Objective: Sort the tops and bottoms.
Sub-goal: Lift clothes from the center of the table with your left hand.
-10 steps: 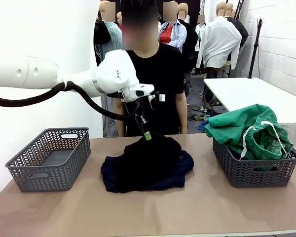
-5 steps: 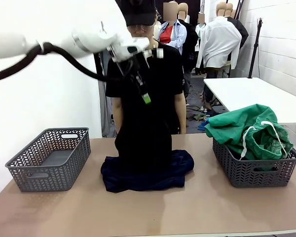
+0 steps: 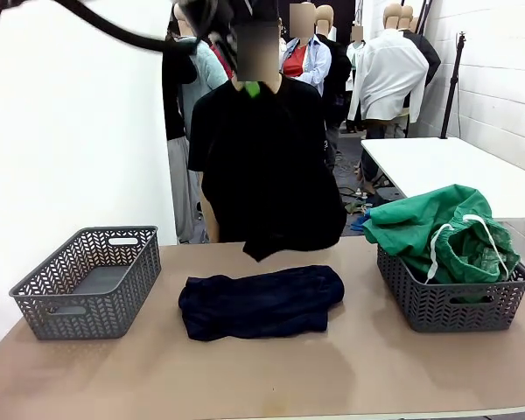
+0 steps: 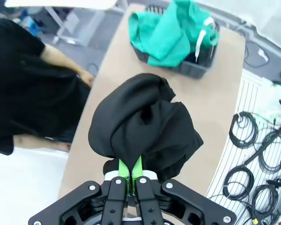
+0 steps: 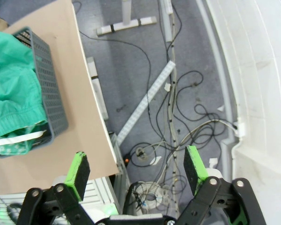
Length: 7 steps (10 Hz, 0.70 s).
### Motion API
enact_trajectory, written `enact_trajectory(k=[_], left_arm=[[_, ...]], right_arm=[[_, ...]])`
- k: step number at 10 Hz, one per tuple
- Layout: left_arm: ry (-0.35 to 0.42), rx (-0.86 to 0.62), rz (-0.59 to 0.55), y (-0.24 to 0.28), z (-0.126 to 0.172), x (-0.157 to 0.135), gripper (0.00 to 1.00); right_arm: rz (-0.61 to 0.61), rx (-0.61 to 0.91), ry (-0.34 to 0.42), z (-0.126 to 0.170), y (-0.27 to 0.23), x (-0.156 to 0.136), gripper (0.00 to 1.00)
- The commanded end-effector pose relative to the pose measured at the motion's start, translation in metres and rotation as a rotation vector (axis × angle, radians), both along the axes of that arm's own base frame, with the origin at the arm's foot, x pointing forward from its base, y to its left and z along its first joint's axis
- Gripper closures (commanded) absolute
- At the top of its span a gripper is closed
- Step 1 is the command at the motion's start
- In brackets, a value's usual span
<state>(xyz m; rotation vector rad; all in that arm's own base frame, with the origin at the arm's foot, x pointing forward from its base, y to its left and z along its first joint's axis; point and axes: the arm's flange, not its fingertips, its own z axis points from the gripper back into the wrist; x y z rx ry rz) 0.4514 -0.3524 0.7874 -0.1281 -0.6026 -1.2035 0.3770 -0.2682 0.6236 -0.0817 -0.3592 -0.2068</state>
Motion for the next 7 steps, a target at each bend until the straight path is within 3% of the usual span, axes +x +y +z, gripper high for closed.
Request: enact_trajectory(k=[1, 6, 7], left_arm=[[-0.046, -0.022, 0.052, -0.009, 0.041, -0.018, 1.00], [-0.077, -0.061, 0.069, 0.008, 0.056, -0.087, 1.00], [-0.078, -0.047, 0.044, -0.003, 0.061, -0.064, 1.00]], right_arm=[[0.009, -0.009, 0.011, -0.002, 0.001, -0.002, 0.00], [0.009, -0.009, 0.011, -0.002, 0.001, -0.002, 0.00], [0.009, -0.009, 0.011, -0.002, 0.001, -0.002, 0.00]])
